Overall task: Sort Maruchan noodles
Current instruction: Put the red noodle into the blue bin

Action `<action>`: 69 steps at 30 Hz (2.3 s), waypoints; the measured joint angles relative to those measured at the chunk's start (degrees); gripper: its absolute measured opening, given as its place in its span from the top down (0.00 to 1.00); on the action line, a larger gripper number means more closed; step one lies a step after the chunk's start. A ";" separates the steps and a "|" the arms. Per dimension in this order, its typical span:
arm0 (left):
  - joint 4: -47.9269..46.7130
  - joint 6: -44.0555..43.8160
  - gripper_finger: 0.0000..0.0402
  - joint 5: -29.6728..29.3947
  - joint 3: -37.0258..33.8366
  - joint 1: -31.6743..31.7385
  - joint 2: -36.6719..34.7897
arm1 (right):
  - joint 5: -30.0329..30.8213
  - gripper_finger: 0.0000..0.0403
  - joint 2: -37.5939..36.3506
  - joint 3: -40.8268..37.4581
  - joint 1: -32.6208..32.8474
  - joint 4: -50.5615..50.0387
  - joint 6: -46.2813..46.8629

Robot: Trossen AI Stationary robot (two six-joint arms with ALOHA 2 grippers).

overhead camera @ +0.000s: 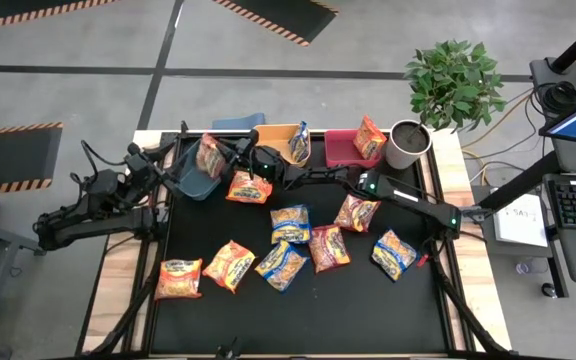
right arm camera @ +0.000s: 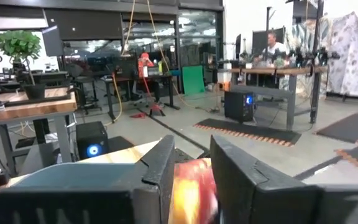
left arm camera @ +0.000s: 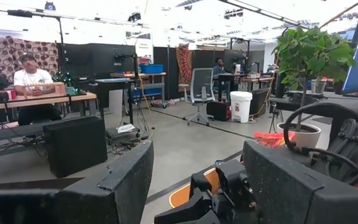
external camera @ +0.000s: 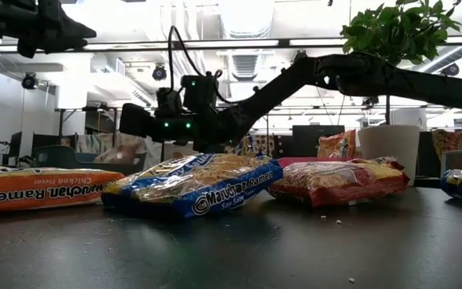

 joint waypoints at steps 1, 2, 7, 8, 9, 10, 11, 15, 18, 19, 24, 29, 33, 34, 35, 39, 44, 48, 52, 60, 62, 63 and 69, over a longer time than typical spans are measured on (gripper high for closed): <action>0.02 -0.02 0.43 0.00 0.00 0.02 0.00 | -0.02 0.76 -0.59 -0.02 0.00 -0.95 0.39; 0.00 -0.02 0.43 0.00 0.00 0.00 0.04 | -0.04 0.76 -1.31 -0.02 0.03 -2.64 0.78; -0.01 -0.33 0.43 -0.09 0.00 0.02 1.21 | -0.19 0.77 -6.76 -0.02 0.26 -15.64 -0.11; -0.09 -0.41 0.43 -0.11 0.00 0.00 1.58 | -0.68 0.77 -8.03 -0.02 0.26 -19.52 -0.43; -0.05 -0.43 0.43 -0.20 0.00 0.02 2.07 | -1.78 0.78 -9.61 -0.02 0.26 -24.25 -1.09; 0.02 -0.55 0.43 -0.20 0.00 0.02 2.57 | -3.32 0.78 -11.15 -0.02 0.25 -29.12 -1.73; -0.04 -0.75 0.43 -0.20 0.00 0.00 3.12 | -5.03 0.79 -12.82 -0.02 0.24 -33.68 -2.62; 1.24 -2.39 0.43 -0.69 0.00 0.01 6.32 | -8.66 0.81 -19.74 -1.03 0.55 -46.67 -6.66; 2.65 -3.88 0.43 -2.30 0.00 0.02 9.28 | -7.96 0.84 -25.11 -5.11 0.91 -49.75 -9.62; 2.84 -4.17 0.44 -2.60 0.00 0.02 10.36 | -7.24 0.85 -26.99 -7.09 1.09 -50.11 -10.40; 5.41 -6.79 0.46 -4.28 0.00 0.06 17.11 | 2.78 0.88 -37.47 -17.55 1.62 -47.92 -11.06; 9.83 -8.65 0.48 -4.61 0.00 0.08 24.45 | 2.97 0.89 -47.76 -34.53 2.61 -44.65 -10.70; 8.14 -12.01 0.48 -4.56 2.54 0.60 31.07 | 1.58 0.89 -56.16 -48.83 4.43 -35.81 -11.81; 7.14 -13.21 0.48 -4.57 3.31 0.67 32.80 | 1.66 0.89 -58.01 -51.87 4.65 -33.64 -11.87; 6.31 -14.42 0.48 -4.51 4.13 0.74 34.57 | 1.75 0.89 -59.83 -54.80 4.76 -31.63 -12.12; 0.29 -16.95 0.48 -1.87 7.66 1.74 41.85 | 2.08 0.89 -65.76 -64.27 5.57 -27.53 -15.95; -12.34 -11.63 0.48 6.54 13.79 5.29 49.24 | 1.68 0.89 -73.17 -71.63 5.82 -26.17 -19.55; -19.35 -0.43 0.48 20.11 18.45 9.26 53.53 | -1.91 0.89 -78.52 -76.73 5.77 -26.78 -21.89; -22.87 9.12 0.48 25.51 23.11 13.34 57.02 | -4.20 0.89 -84.12 -80.92 5.77 -26.32 -24.20; -28.41 18.78 0.48 29.17 30.98 24.61 66.65 | -6.42 0.89 -93.64 -85.14 5.73 -26.50 -26.53; -29.11 21.06 0.48 31.09 31.92 27.08 69.10 | -7.58 0.89 -94.90 -85.92 5.66 -26.53 -26.46; -29.27 22.31 0.48 31.93 32.24 28.06 70.24 | -8.14 0.89 -95.52 -86.33 5.64 -26.55 -26.18; -29.35 29.35 0.48 32.88 33.31 31.87 75.22 | -8.28 0.89 -96.84 -87.85 5.64 -26.63 -26.04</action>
